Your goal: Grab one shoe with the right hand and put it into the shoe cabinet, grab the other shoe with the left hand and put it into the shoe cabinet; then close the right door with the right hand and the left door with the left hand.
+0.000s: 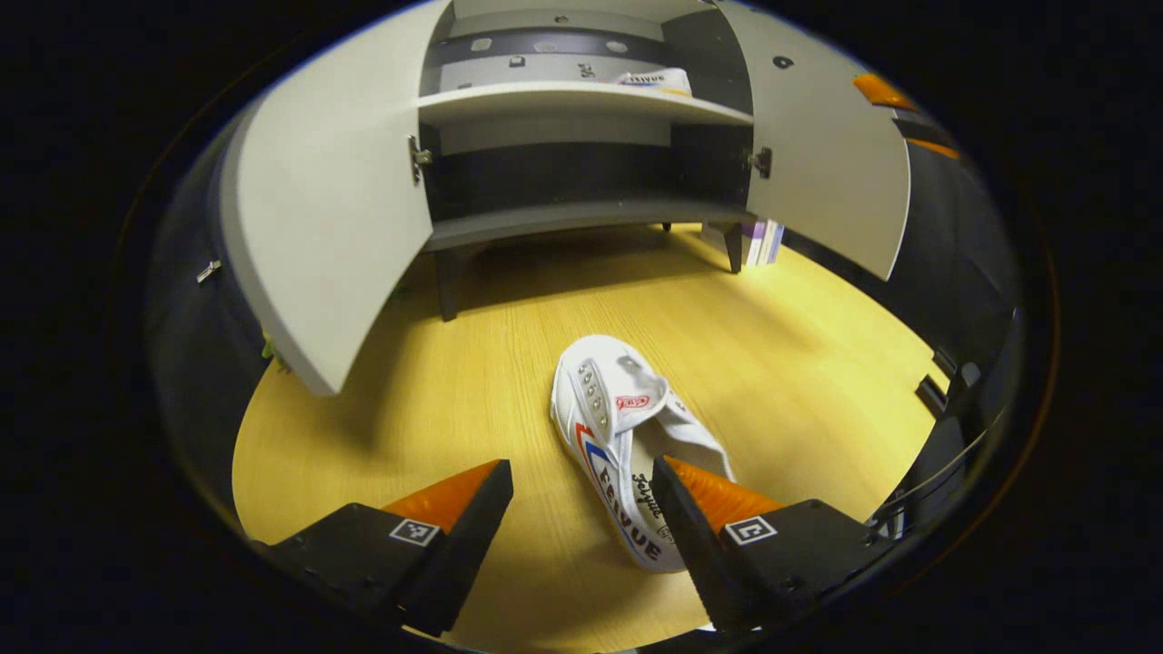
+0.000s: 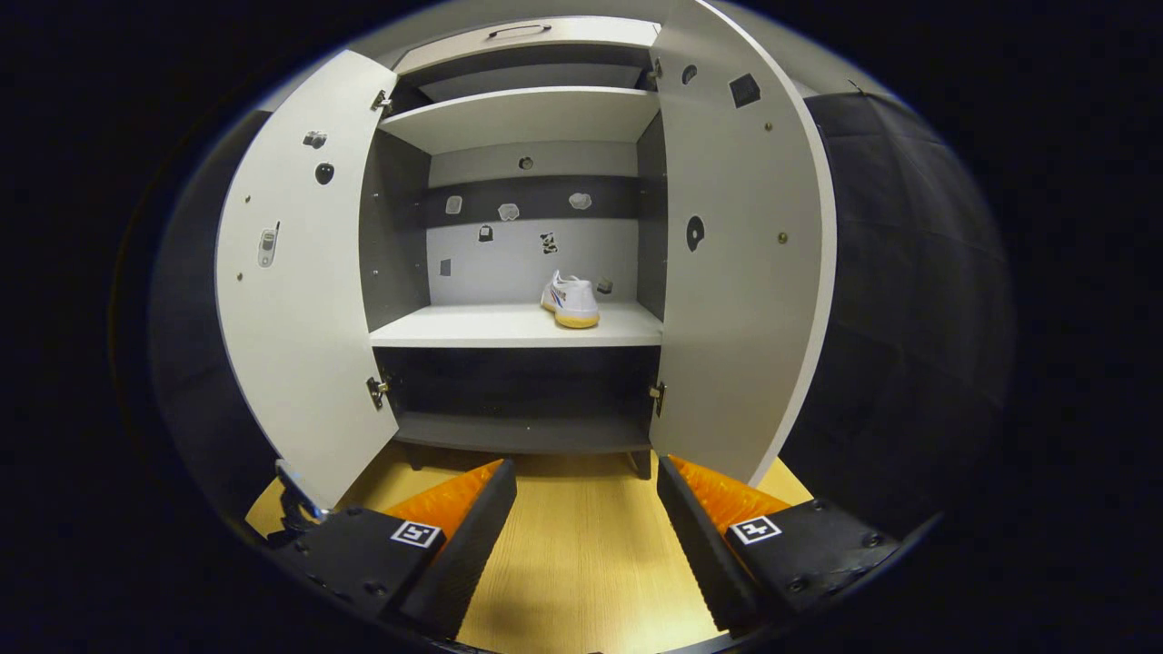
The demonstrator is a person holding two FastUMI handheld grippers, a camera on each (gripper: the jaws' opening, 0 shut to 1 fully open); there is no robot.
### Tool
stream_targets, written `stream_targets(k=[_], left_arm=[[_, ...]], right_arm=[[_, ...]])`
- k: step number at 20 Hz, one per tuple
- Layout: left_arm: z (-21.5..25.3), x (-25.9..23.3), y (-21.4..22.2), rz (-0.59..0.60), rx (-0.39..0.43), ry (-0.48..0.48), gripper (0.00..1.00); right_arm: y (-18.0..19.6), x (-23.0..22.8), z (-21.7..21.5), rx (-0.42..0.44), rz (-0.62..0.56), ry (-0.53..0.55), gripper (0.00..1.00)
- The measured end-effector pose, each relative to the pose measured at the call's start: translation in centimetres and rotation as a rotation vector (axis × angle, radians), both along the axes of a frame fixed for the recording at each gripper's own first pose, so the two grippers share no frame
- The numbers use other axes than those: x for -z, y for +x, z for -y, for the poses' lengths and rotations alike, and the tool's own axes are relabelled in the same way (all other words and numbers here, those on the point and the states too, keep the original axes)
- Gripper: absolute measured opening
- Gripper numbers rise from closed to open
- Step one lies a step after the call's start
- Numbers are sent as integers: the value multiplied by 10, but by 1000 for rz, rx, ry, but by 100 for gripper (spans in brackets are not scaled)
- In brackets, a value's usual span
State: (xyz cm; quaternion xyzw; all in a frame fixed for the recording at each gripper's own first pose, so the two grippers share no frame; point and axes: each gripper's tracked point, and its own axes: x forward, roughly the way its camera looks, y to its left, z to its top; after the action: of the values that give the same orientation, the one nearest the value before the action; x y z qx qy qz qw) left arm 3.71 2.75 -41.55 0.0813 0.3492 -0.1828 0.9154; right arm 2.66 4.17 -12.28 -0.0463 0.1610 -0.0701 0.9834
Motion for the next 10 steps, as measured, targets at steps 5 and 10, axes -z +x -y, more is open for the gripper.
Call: stream_targets(k=[5, 10], left_arm=[[7, 14, 29, 2, -33, 54, 93], [10, 21, 46, -27, -79, 113, 71]], right_arm=[[-14, 11, 10, -24, -39, 12, 99], [-16, 15, 12, -62, -60, 32, 99]])
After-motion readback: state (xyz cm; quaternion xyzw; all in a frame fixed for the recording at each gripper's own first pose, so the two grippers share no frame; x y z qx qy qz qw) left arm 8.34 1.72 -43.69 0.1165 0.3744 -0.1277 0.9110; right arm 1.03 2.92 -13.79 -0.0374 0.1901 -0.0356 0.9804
